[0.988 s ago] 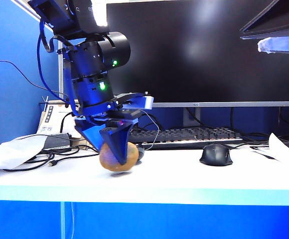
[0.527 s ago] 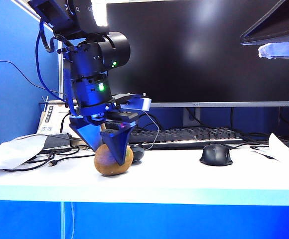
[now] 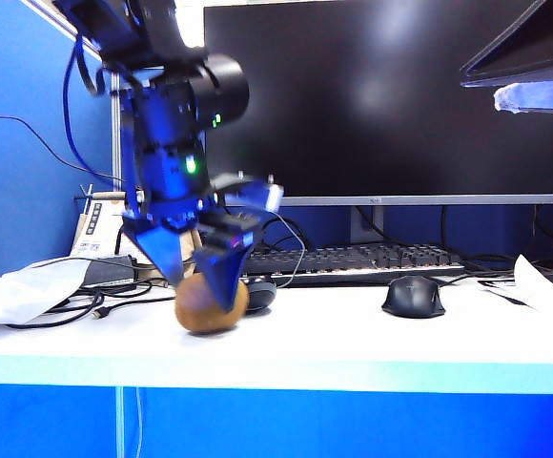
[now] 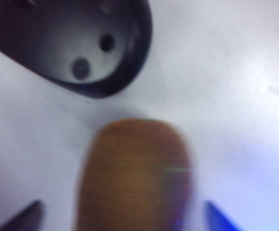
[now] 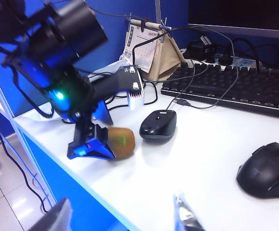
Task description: Pick up the kiwi and place it near the upside-down mouse.
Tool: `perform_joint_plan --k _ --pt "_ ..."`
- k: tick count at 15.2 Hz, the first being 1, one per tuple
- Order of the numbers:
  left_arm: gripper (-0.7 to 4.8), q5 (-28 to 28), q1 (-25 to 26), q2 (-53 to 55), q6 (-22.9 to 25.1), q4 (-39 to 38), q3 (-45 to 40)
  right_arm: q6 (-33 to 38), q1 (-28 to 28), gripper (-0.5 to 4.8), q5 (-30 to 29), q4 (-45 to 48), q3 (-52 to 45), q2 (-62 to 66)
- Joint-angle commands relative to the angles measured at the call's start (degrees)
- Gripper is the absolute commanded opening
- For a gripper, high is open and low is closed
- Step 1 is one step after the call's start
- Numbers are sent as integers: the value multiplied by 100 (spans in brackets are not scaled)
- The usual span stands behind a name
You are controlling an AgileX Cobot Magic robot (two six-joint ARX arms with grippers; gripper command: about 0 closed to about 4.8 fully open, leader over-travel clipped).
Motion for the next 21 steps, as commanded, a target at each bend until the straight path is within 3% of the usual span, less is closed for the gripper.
perform_joint_plan --k 1,5,8,10,11,12,13,16,21 --pt "479 -31 7 -190 -7 127 26 -17 9 275 -7 74 26 2" --pt "479 -238 7 -538 -37 219 26 -17 7 275 -4 74 26 2" --pt "479 -299 11 -1130 -442 225 24 -13 7 275 90 68 26 2" --pt "415 -269 13 -1637 -442 367 24 -11 7 274 225 72 26 2" --pt "330 -247 13 -1974 -439 459 24 13 7 274 400 68 26 2" --pt "187 -251 13 -2315 -461 483 24 35 4 273 503 72 26 0" --pt "69 -249 11 -2761 -636 468 20 35 2 216 514 83 26 -28" --pt "48 -254 -4 -3696 -667 361 -68 37 2 62 675 70 28 -424" --pt "48 -273 -4 -5366 -855 472 -1279 52 2 62 2450 -822 28 -2011"
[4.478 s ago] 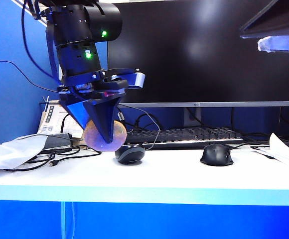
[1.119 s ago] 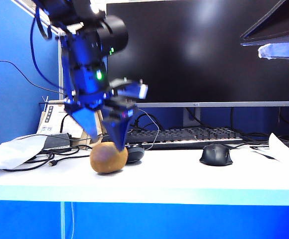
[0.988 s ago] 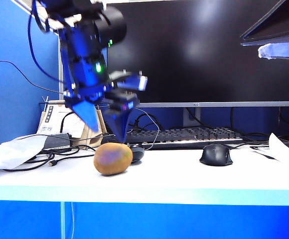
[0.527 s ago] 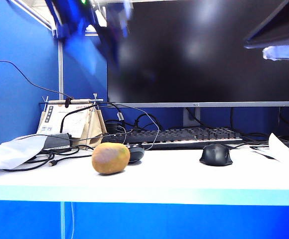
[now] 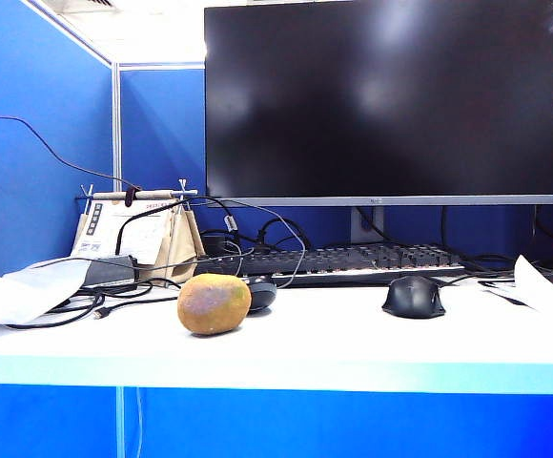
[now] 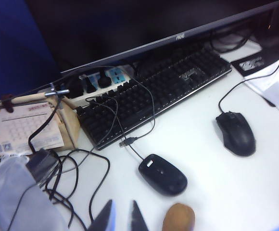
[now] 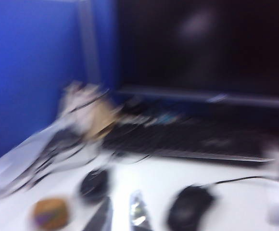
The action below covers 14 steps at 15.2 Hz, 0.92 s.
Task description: Pick up the kiwi and place it near the upside-down mouse.
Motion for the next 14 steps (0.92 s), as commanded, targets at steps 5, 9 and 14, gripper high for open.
perform_joint_plan --k 5,9,14 --pt "49 -479 2 -3023 -1115 2039 -3622 461 -7 62 1351 -1458 -39 -1268" --pt "49 -1565 2 -3497 -1976 2168 -5062 726 -13 62 1628 -1425 -308 -1268" --pt "49 -2170 2 -3491 -2044 3053 -6153 761 -13 62 1971 -1451 -807 -1268"
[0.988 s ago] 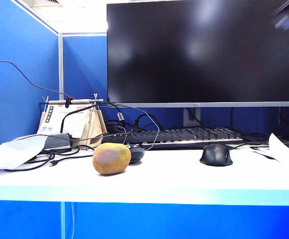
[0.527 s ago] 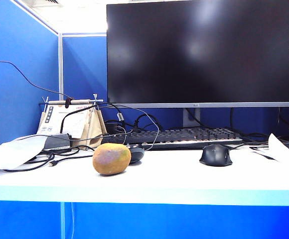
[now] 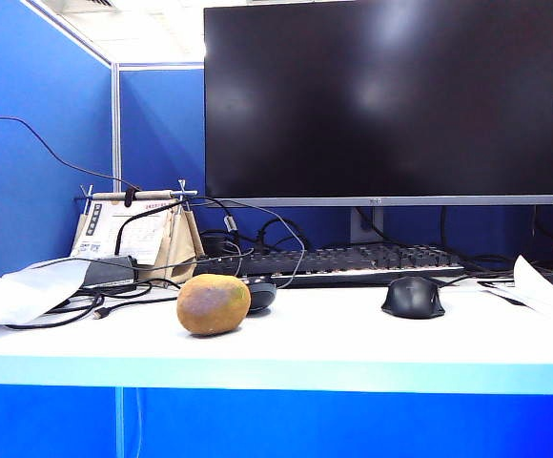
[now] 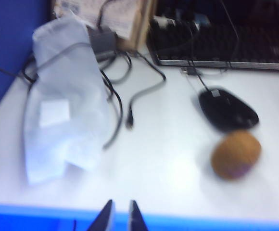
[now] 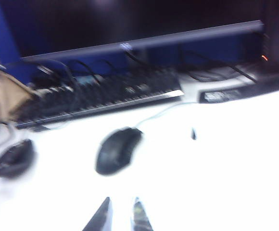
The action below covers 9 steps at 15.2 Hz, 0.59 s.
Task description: Pick up the kiwi and place it near the upside-down mouse.
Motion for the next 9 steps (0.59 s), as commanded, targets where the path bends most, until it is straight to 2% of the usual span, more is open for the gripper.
perform_joint_plan --k 1,6,9 --pt "49 -439 2 -7 260 188 -348 13 -4 62 234 79 -212 -7" --pt "49 -446 2 -7 81 299 -1191 15 -4 62 245 -101 -511 -9" --pt "49 -850 7 -7 57 299 -1228 9 -13 62 391 -109 -511 -9"
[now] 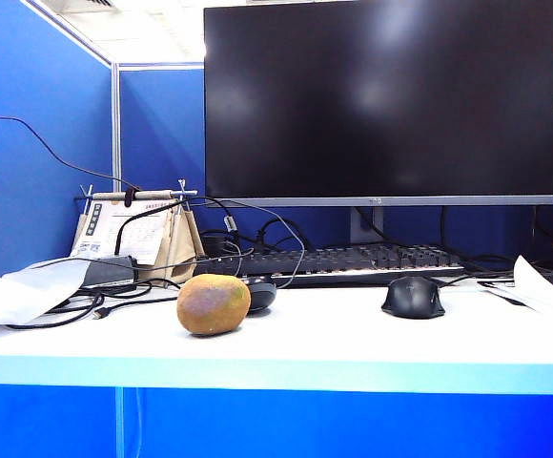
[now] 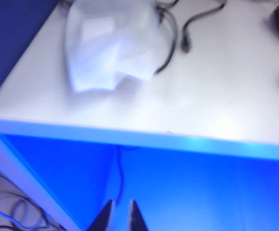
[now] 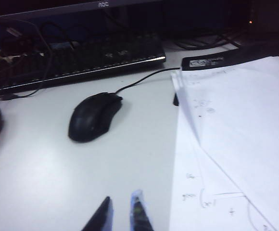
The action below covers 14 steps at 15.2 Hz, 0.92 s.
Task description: Pick up the kiwi and place it near the upside-down mouse.
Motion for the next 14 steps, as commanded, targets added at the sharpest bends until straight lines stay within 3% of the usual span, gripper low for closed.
perform_joint_plan --k 1,10,14 --pt "49 -345 7 -2 -26 138 9 -24 -4 62 109 -35 -22 -7" --pt "53 -249 0 -2 -240 105 9 -85 2 62 -72 -96 -22 372" --pt "53 -249 0 -2 -240 103 9 354 4 62 -22 -81 -22 739"
